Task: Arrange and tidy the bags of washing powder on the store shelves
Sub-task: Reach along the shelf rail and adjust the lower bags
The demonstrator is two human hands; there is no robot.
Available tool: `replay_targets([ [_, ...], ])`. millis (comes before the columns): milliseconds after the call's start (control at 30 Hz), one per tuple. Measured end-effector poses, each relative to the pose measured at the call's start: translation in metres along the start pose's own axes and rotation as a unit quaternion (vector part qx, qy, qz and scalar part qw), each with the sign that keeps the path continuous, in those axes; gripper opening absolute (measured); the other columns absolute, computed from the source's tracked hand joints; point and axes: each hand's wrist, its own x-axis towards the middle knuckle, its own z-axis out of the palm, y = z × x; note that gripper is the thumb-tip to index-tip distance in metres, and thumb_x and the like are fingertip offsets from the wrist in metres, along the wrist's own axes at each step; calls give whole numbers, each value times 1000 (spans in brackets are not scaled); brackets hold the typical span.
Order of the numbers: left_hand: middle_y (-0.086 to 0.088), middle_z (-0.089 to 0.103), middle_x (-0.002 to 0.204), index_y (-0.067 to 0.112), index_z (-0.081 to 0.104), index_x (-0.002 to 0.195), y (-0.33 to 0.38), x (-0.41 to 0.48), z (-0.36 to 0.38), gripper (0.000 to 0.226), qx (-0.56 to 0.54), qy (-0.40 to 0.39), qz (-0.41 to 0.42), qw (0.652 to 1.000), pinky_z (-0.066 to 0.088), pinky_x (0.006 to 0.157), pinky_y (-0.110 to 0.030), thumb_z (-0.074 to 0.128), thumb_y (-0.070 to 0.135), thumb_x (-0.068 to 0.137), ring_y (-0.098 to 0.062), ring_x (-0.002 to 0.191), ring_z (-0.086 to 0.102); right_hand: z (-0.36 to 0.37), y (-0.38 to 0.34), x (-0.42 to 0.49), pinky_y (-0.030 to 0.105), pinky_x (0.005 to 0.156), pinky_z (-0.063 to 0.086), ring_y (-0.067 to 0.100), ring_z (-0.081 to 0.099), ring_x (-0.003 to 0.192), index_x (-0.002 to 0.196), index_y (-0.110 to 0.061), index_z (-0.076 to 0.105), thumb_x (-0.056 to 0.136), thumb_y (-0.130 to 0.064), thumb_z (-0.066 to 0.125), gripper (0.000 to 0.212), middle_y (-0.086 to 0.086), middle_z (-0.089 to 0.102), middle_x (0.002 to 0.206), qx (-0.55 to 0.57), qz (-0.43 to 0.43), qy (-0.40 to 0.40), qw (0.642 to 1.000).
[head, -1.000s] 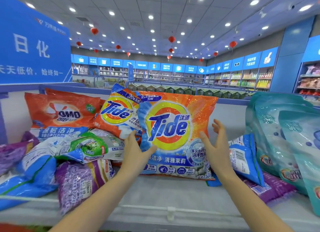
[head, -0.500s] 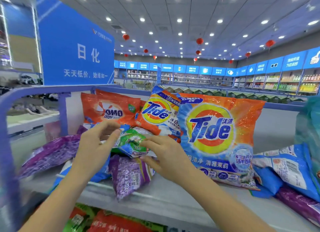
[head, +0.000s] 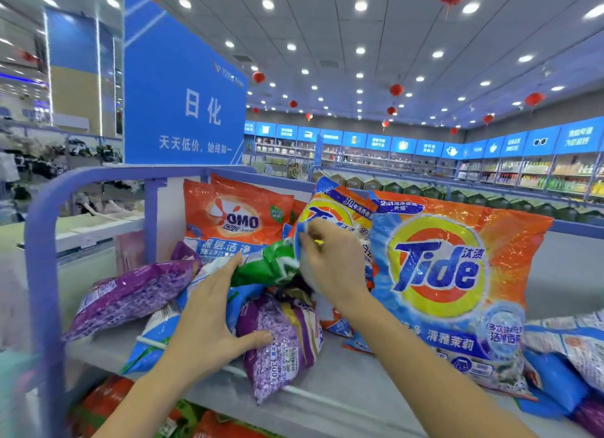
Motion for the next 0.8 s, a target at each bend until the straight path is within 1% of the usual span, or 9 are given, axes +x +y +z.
replay_targets([
  [67,30,21,143,50,8,141,6,2,1,115,-22,31,20,999,28,109,-32,64,80,45,-3,134,25,-5,-2,16,36,51,39,20,56,59,64,-14,50,88,-19,56,25,1,55,58,61,29,-3,998],
  [133,39,13,140,57,5,137,11,9,0,108,-54,72,7,996,25,109,-31,67,73,50,3,133,21,-11,-2,29,33,56,39,7,50,56,65,-11,53,90,-13,58,26,-5,52,57,113,66,9,991],
  [267,24,28,142,61,1,135,22,29,-1,108,-151,121,-71,979,28,109,-34,73,70,55,-3,132,29,-22,7,47,25,58,31,3,34,52,62,-8,53,94,-9,55,32,-4,45,55,224,177,40,958],
  [333,23,34,136,53,11,141,30,42,3,102,-197,106,-83,971,28,104,-29,76,57,63,-1,126,33,-28,10,49,28,62,33,8,39,60,72,5,60,95,-10,53,28,12,51,60,266,214,48,939],
  [433,17,54,127,34,47,129,46,62,10,57,-226,47,-28,973,39,100,-26,66,54,78,0,115,50,-38,14,48,30,66,36,12,44,68,89,11,65,97,-11,50,27,28,60,78,305,268,52,912],
  [533,12,68,99,26,62,101,66,80,10,34,-255,36,0,966,48,82,-27,53,53,82,0,91,62,-55,25,51,35,69,39,18,46,74,96,10,66,97,-14,50,28,32,61,88,326,287,68,898],
  [633,7,68,84,28,63,88,87,103,6,33,-281,60,4,958,49,71,-24,47,55,79,-5,78,65,-82,38,52,38,70,43,21,53,75,86,0,70,94,-22,55,27,22,64,81,310,272,72,908],
  [700,-8,55,58,14,56,68,100,115,8,49,-287,79,-7,954,40,55,-23,47,61,79,-10,53,53,-102,48,48,42,70,47,22,56,76,83,-1,69,94,-22,56,27,24,64,81,275,271,71,920],
  [800,0,20,46,17,25,53,117,124,20,56,-283,94,-77,952,17,39,-19,49,55,87,-7,34,20,-131,65,36,45,66,49,23,53,72,84,11,62,96,-14,52,29,30,60,80,240,265,76,931],
])
